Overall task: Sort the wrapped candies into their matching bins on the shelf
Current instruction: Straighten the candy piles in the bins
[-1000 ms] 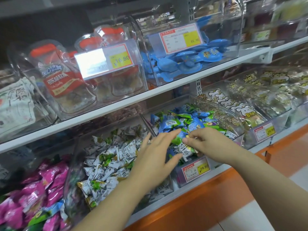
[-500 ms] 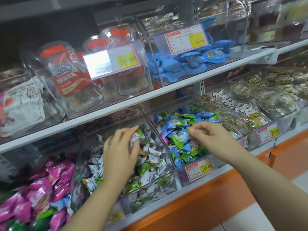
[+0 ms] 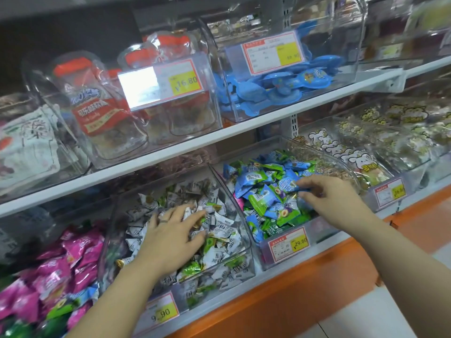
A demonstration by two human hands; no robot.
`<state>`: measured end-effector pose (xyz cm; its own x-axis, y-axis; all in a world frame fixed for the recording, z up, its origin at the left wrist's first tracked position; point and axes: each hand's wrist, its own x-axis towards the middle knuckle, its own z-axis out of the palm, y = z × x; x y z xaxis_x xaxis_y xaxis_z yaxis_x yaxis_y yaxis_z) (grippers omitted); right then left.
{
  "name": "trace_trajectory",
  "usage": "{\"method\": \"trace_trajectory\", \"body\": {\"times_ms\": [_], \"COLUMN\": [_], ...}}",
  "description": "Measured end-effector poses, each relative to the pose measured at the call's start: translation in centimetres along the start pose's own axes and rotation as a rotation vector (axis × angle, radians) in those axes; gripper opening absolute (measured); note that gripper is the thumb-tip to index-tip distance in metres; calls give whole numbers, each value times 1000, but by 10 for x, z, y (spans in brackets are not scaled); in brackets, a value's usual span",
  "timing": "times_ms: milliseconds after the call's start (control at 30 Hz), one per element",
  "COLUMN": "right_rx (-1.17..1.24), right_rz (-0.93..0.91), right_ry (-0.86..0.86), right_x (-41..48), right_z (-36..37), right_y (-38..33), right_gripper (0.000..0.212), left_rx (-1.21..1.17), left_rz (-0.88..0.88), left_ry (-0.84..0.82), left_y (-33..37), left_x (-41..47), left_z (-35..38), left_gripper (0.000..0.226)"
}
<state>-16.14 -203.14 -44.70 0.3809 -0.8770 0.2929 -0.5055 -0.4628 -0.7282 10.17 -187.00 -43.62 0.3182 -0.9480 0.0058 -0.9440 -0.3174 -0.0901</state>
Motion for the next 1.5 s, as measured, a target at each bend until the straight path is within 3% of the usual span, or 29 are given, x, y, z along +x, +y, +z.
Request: {"method": "trace_trajectory", "body": {"times_ms": [167, 267, 400, 600, 667, 800, 900, 1067, 1200, 1300, 1400, 1500], "right_rx": [-161, -255, -317, -284, -246, -4, 162, 325, 411, 450, 450, 468], "right_rz": [-46, -23, 8, -62, -82, -3, 61, 122, 144, 149, 159, 168], "right_ry": [-100, -101, -109, -1, 9, 71, 159, 290, 367, 384, 368, 380], "right_x": [1, 2, 5, 7, 7, 9, 10, 12, 14, 16, 16, 16], "right_z": [7, 11, 17, 18, 18, 13, 5, -8, -18, -20, -20, -21], "right_y": [6, 7, 3, -4, -4, 4, 6, 10, 10, 8, 7, 11], "right_gripper": [28, 37, 41, 18, 9, 21, 24, 26, 16, 15, 11, 13], "left_rx": [-73, -173, -297, -271, -159, 50, 126, 41, -251, -331, -288, -258], "left_rz": [-105, -85, 39, 269, 281, 269, 257, 244, 192, 151, 110, 58], "left_ry": [-82, 25, 279, 281, 203, 28, -18, 1, 250, 366, 362, 200], "left_y": [11, 25, 45, 83, 93, 108, 115, 112, 104, 102, 99, 90], "left_x": [-7, -1, 10, 28, 35, 50, 59, 68, 74, 78, 88, 99], "left_z": [3, -1, -16, -25, -24, -27, -31, -33, -39, -41, -39, -41], "left_gripper": [58, 57, 47, 32, 39, 59, 59, 49, 42, 21, 12, 8]}}
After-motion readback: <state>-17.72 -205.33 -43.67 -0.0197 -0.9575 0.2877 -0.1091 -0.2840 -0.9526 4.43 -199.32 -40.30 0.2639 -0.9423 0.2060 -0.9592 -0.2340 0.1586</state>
